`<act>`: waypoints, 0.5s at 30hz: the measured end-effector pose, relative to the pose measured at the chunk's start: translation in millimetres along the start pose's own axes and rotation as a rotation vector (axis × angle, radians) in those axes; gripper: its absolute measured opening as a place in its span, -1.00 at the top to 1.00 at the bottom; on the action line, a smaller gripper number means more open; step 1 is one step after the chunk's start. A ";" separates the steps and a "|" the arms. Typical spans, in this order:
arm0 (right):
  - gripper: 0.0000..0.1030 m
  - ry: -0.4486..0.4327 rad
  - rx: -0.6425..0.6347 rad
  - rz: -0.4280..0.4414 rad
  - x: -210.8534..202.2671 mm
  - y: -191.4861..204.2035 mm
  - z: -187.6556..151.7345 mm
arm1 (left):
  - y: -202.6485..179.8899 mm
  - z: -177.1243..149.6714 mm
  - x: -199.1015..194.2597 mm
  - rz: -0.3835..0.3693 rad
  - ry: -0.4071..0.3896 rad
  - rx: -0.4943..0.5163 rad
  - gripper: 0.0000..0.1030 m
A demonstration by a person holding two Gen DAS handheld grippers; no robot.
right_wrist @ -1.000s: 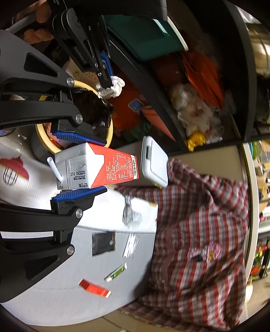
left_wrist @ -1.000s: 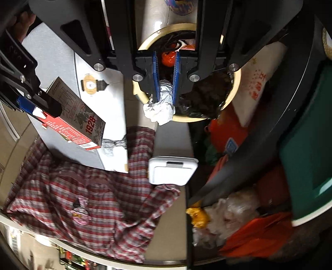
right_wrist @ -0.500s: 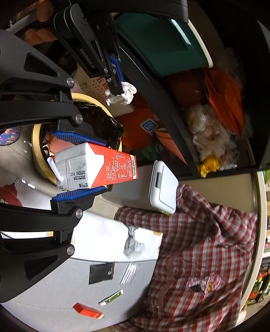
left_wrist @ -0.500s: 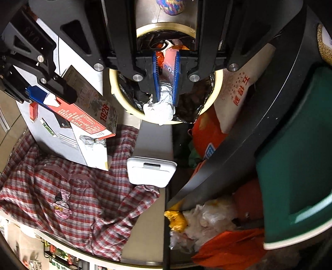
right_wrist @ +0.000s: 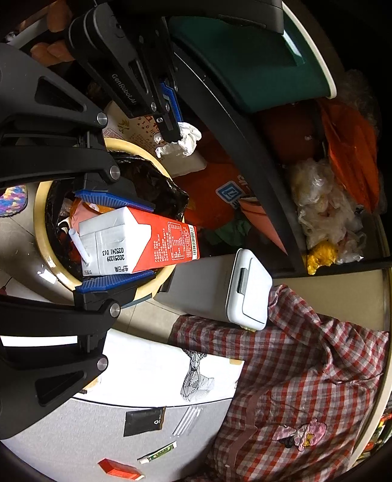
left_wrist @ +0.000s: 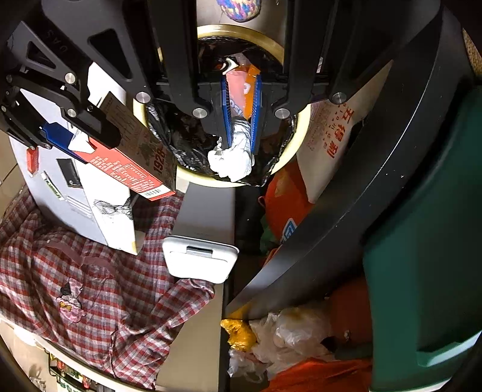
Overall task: Collect trash
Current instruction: 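Carry the carton and tissue over the bin and open both grippers, then move both grippers back over the table toward the red box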
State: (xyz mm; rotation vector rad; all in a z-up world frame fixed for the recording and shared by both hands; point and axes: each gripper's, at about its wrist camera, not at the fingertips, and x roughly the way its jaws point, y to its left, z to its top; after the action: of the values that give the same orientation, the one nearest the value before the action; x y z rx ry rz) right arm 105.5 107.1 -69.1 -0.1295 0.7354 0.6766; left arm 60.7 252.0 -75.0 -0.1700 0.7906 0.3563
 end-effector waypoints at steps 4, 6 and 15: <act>0.22 0.009 0.009 0.010 9.6 0.9 2.5 | 4.1 0.4 7.1 0.041 0.013 -0.007 0.68; 0.10 0.013 0.015 0.017 13.3 0.2 3.9 | 5.5 1.2 8.7 0.092 0.011 -0.009 -0.32; -0.33 0.010 0.052 -0.015 13.4 -9.4 5.4 | 3.6 5.1 4.7 0.155 -0.021 0.002 -0.66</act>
State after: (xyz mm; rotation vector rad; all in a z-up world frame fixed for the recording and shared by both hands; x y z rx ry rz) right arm 121.7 108.6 -75.0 -0.0909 0.7602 0.6430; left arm 65.8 257.9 -74.8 -0.1031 0.7852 0.5031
